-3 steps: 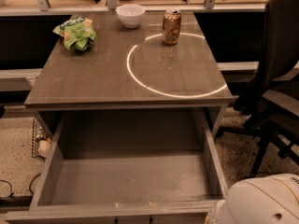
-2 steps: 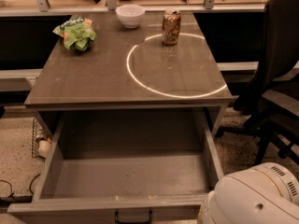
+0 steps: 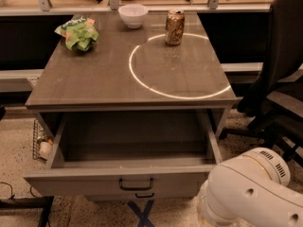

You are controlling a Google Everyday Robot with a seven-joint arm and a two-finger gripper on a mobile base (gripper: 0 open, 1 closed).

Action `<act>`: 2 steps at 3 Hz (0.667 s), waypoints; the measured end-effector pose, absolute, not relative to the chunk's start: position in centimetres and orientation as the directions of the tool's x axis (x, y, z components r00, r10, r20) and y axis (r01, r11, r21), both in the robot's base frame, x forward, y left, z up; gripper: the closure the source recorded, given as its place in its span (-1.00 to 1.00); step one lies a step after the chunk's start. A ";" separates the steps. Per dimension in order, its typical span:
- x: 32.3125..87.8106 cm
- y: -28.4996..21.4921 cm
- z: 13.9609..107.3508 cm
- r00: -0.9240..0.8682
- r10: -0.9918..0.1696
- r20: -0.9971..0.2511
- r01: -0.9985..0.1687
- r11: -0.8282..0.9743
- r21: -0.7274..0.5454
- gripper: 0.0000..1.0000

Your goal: Close top drawer

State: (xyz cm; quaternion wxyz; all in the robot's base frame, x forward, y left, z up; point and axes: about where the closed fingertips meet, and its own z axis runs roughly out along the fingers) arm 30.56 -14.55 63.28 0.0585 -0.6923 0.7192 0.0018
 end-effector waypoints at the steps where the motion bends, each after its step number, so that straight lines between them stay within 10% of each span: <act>1: 34.9 -12.7 64.0 0.027 -0.997 -0.073 -0.994 -0.019 -0.111 1.00; 2: 39.9 -10.3 64.9 0.099 -0.993 -0.059 -0.985 -0.089 -0.145 1.00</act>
Offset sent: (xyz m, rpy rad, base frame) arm 0.2005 0.0952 0.0341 -0.0449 -0.1373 0.2712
